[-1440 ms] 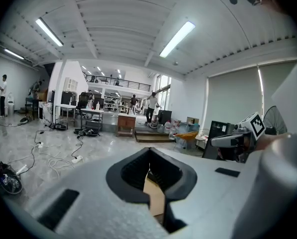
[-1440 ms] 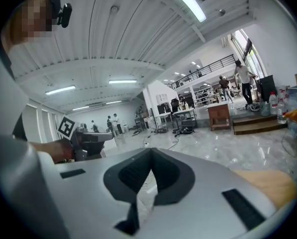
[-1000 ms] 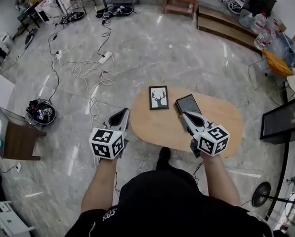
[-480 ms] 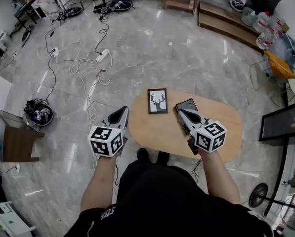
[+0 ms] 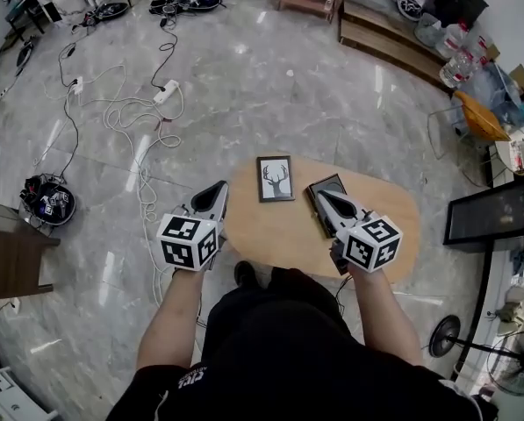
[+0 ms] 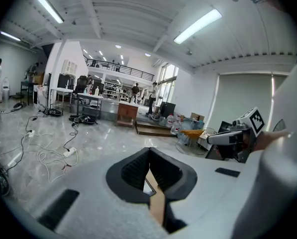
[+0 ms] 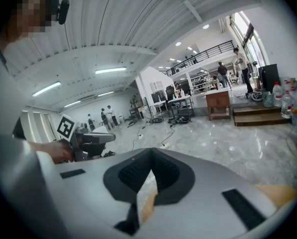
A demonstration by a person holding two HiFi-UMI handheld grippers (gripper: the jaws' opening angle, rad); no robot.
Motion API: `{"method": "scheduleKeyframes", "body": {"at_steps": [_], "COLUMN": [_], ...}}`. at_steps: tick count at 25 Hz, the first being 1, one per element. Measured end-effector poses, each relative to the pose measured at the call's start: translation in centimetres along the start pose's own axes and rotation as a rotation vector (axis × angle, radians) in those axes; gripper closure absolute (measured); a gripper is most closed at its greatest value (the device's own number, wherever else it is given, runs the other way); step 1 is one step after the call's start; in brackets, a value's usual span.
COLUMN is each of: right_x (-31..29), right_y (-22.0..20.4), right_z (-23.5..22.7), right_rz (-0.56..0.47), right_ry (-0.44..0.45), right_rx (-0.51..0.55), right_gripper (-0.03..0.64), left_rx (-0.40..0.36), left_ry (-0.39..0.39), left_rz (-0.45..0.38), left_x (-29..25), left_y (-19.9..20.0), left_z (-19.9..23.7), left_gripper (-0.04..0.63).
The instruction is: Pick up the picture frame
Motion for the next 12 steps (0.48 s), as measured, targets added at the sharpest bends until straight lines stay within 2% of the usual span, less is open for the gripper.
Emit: {"method": "scheduleKeyframes", "body": {"at_steps": [6,12], "right_x": [-1.8,-4.8], "right_y": [-1.6,-4.1], "right_z": [-0.4,-4.6], "right_rz": [0.056,0.128], "right_ry": [-0.008,-0.007], "right_rx": [-0.019,-0.045], "right_gripper": [0.611,0.611], "left_rx": [0.033,0.036], "left_ry": [-0.017,-0.021], "left_rz": [0.031,0.09], "left_x": [-1.8,-6.4], "left_y": [-1.3,-3.0], "left_z": [1.4,1.8], "left_gripper": [0.586,0.586]}}
Point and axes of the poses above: the fingertips, and each gripper's own axes: x backward along the fingers, z to its left, y out of its top, the point moved 2 cm from there along x, backward along the fingers, and after that the axes turned 1 degree about -z, right-handed, at the moved point
